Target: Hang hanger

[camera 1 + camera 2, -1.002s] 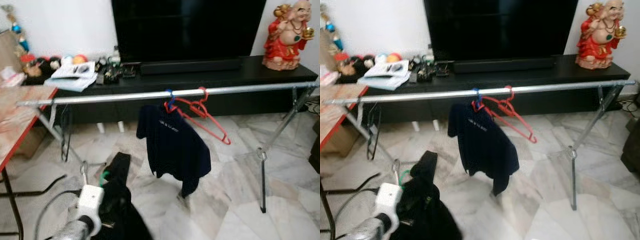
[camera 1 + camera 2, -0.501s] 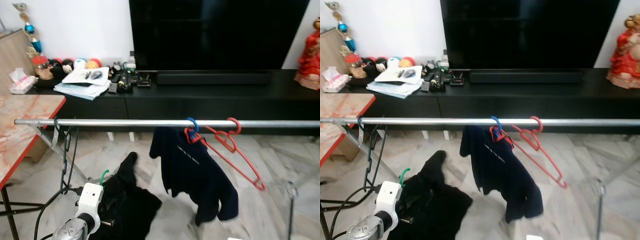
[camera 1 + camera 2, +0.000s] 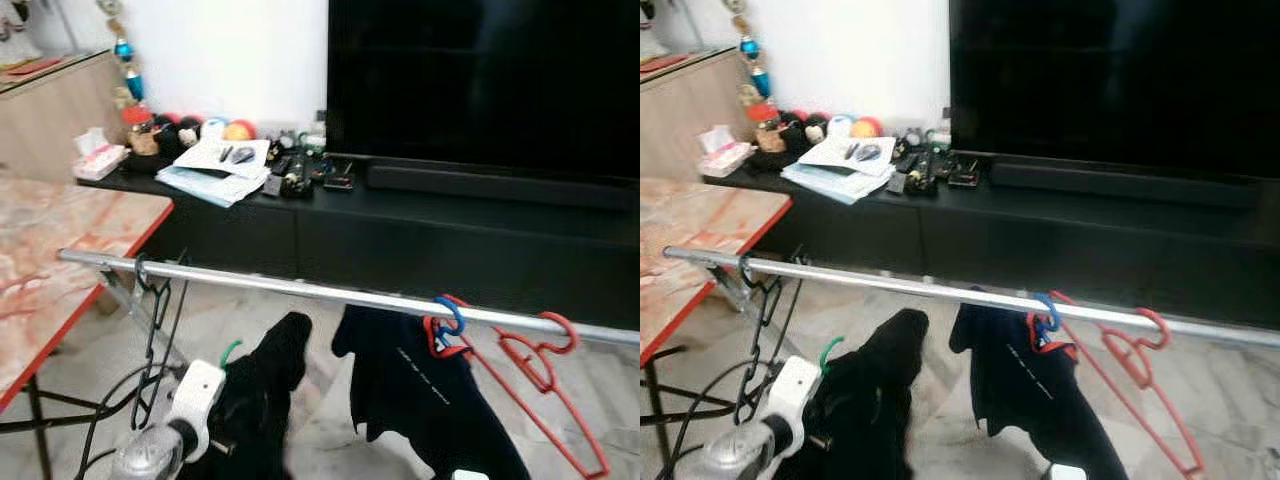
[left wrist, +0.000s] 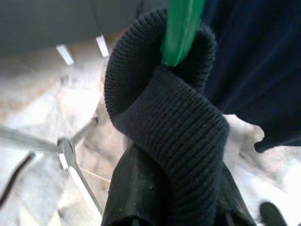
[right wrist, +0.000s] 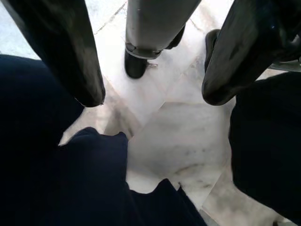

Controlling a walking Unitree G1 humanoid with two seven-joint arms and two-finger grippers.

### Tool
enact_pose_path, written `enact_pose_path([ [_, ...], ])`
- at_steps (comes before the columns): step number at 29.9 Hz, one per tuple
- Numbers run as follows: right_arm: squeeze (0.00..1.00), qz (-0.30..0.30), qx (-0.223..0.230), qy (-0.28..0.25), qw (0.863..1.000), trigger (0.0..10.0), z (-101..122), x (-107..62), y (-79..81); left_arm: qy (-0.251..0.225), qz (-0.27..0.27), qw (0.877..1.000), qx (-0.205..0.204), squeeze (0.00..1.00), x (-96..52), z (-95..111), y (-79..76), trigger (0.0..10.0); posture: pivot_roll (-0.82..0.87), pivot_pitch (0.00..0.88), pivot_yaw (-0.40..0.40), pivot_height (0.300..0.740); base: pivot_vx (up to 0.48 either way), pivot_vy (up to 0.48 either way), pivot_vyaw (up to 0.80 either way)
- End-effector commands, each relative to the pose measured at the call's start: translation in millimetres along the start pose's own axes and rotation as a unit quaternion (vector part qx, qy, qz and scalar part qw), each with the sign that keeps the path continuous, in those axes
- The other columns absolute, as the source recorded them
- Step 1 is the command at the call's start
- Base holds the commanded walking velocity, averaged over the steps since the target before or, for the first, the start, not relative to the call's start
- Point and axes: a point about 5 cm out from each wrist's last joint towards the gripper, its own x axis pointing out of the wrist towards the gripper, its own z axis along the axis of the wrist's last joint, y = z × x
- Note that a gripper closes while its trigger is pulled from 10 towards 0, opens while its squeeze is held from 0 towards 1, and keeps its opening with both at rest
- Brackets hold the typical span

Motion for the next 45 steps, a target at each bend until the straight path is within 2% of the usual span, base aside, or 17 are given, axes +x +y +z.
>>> enact_pose_path([
  [1, 0.00, -0.005, 0.000, 0.008, 1.000, 10.0, -5, -1.0, -3.7, -0.010, -0.015, 0.999, 0.028, 0.00, 7.0, 9, 0.2, 10.0, 0.06, 0.034, 0.029, 0.740, 0.000, 0.000, 0.00],
  [3, 0.00, -0.005, 0.000, 0.007, 1.000, 10.0, -4, -1.0, -3.5, -0.015, -0.022, 0.999, 0.037, 0.00, 10.9, 15, 1.9, 10.0, 0.06, 0.036, 0.031, 0.740, 0.000, 0.000, 0.00],
  [7, 0.00, -0.006, 0.001, 0.007, 1.000, 10.0, -4, -0.8, -2.5, -0.018, -0.048, 0.995, 0.087, 0.00, 24.1, 36, 8.0, 10.0, 0.06, 0.043, 0.036, 0.740, 0.000, 0.000, 0.00],
  [13, 0.00, -0.007, 0.002, 0.006, 1.000, 10.0, -5, -0.9, -0.9, -0.026, -0.071, 0.989, 0.128, 0.00, 38.3, 57, 10.7, 10.0, 0.05, 0.049, 0.052, 0.740, 0.000, 0.000, 0.00],
  [20, 0.00, -0.011, 0.009, 0.005, 1.000, 10.0, -6, -1.1, 2.0, -0.042, -0.075, 0.985, 0.147, 0.00, 52.9, 84, 15.4, 10.0, 0.04, 0.060, 0.072, 0.740, 0.000, 0.000, 0.00],
  [28, 0.00, -0.015, 0.011, 0.003, 1.000, 10.0, -6, -1.0, 3.9, -0.051, -0.079, 0.984, 0.149, 0.00, 63.1, 97, 12.4, 10.0, 0.03, 0.074, 0.092, 0.740, 0.000, 0.000, 0.00],
  [33, 0.00, -0.017, 0.013, 0.002, 1.000, 10.0, -6, -1.0, 5.4, -0.057, -0.089, 0.982, 0.157, 0.00, 66.2, 106, 12.1, 10.0, 0.04, 0.080, 0.101, 0.740, 0.000, 0.000, 0.00],
  [36, 0.00, -0.019, 0.017, -0.001, 1.000, 10.0, -7, -1.2, 6.9, -0.061, -0.118, 0.976, 0.170, 0.00, 64.1, 110, 11.8, 10.0, 0.03, 0.084, 0.113, 0.740, 0.000, 0.000, 0.00],
  [39, 0.00, -0.019, 0.017, -0.001, 1.000, 10.0, -7, -1.3, 8.5, -0.058, -0.153, 0.968, 0.188, 0.00, 59.7, 111, 12.0, 10.0, 0.04, 0.087, 0.122, 0.740, 0.000, 0.000, 0.00],
  [40, 0.00, -0.018, 0.018, -0.001, 1.000, 10.0, -8, -1.3, 9.5, -0.051, -0.181, 0.961, 0.202, 0.00, 56.6, 110, 12.3, 10.0, 0.04, 0.087, 0.126, 0.740, 0.000, 0.000, 0.00],
  [42, 0.00, -0.018, 0.018, 0.000, 1.000, 10.0, -8, -1.3, 10.7, -0.036, -0.205, 0.954, 0.215, 0.00, 53.2, 109, 13.5, 10.0, 0.05, 0.088, 0.132, 0.740, 0.000, 0.000, 0.00],
  [45, 0.00, -0.017, 0.019, 0.000, 1.000, 10.0, -8, -1.3, 11.9, -0.018, -0.224, 0.948, 0.227, 0.00, 50.3, 107, 14.9, 10.0, 0.05, 0.089, 0.137, 0.740, 0.000, 0.000, 0.00],
])
